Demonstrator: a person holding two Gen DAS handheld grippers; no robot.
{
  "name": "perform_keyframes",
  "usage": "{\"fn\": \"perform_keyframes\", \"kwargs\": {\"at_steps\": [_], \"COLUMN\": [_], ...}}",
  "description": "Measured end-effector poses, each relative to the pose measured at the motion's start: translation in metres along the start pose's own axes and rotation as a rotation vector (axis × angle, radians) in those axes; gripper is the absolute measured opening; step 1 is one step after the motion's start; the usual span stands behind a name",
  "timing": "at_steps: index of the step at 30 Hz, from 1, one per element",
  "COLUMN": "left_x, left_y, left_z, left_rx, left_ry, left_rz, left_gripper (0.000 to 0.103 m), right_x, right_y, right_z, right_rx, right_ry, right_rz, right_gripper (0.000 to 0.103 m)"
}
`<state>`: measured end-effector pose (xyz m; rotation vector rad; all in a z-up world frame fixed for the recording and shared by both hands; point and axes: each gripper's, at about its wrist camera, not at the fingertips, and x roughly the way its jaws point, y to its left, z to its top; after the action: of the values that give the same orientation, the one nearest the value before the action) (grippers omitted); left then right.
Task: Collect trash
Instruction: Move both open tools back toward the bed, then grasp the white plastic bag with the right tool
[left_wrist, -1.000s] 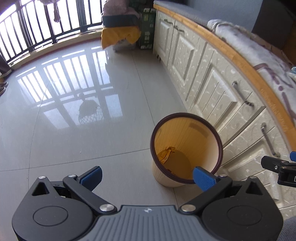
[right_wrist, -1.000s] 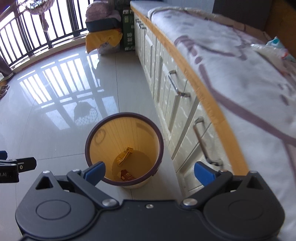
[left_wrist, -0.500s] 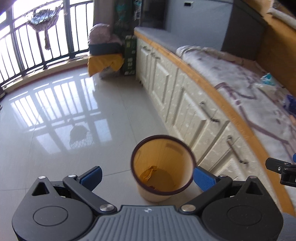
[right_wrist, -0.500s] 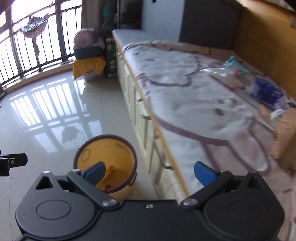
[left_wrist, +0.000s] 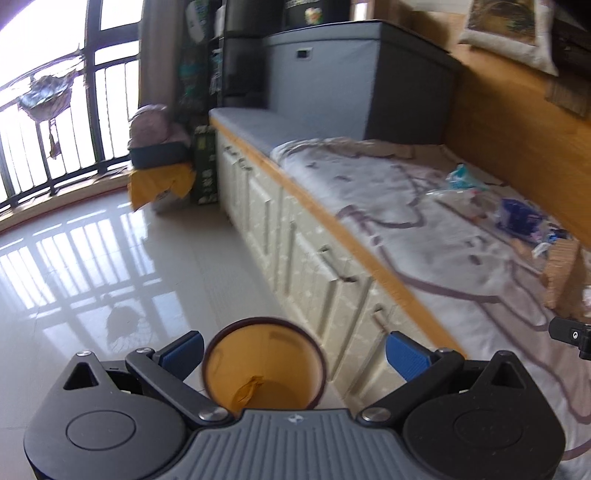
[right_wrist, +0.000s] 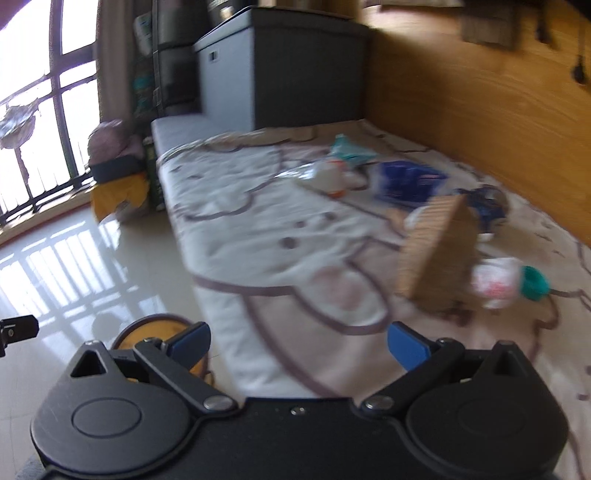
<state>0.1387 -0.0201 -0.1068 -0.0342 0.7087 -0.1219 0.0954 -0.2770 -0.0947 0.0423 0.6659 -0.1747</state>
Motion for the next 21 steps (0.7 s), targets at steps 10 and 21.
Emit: {"fn": "perform_keyframes", "kwargs": {"at_steps": [10, 21], "left_x": [0.003, 0.024], "left_y": [-0.075, -0.157], "left_z": [0.009, 0.022], "left_rx": [0.063, 0.095], "left_ry": [-0.049, -0.088], "left_rz": [-0.140, -0.308], "left_gripper": [0.103, 0.103], "right_x": [-0.014, -0.008], "right_y": [-0.077, -0.150], "right_z": [-0.006, -0.021], "right_rx": [0.090, 0.229], "right_ry": [-0.061, -0.128], "right_rz": [-0.107, -0.199], "right_gripper": [0.103, 0.103]}}
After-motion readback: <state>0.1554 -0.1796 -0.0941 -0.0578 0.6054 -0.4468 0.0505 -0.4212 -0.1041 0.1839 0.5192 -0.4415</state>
